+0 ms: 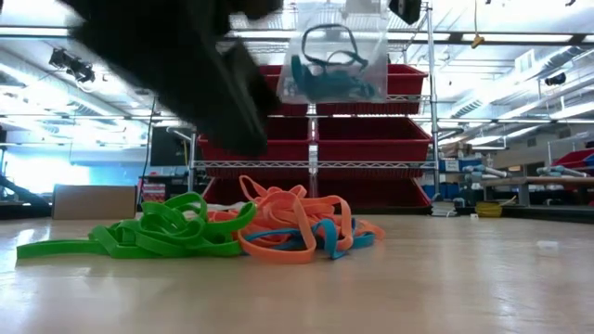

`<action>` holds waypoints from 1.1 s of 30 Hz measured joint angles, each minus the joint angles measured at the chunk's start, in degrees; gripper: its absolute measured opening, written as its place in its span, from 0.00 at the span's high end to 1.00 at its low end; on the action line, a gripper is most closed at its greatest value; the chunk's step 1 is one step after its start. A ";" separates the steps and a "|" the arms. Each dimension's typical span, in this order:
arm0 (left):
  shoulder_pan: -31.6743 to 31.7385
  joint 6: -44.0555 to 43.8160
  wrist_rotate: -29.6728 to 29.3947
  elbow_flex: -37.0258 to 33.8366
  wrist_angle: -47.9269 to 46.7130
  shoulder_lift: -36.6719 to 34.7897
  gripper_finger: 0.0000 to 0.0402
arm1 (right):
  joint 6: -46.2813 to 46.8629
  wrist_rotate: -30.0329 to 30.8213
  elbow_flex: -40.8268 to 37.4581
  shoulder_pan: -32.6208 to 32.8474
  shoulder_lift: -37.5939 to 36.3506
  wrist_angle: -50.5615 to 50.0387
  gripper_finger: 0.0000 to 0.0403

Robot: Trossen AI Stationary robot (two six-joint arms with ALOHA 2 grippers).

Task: Sort rubber bands
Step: Put the blue rubber band into the transparent zip bag

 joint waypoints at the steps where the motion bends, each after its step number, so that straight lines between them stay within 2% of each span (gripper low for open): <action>1: 0.14 -0.29 -1.90 0.11 -0.70 0.88 0.85 | -0.07 0.00 0.00 0.00 0.00 -0.04 1.00; 6: 0.01 0.44 -10.82 0.49 -1.21 1.83 0.85 | -0.76 -1.47 0.00 0.00 0.79 -0.46 1.00; 13: 0.05 -3.08 -16.92 0.50 -1.64 1.97 0.85 | -1.55 -3.61 0.02 0.02 1.66 -0.41 1.00; 21: -0.45 -10.39 -14.07 0.48 -2.74 3.14 0.85 | -1.96 -4.66 0.02 1.83 1.62 -0.06 1.00; 33: -1.26 -14.68 -19.11 0.59 -7.07 4.63 0.85 | -2.89 -6.46 0.02 3.71 1.62 0.02 1.00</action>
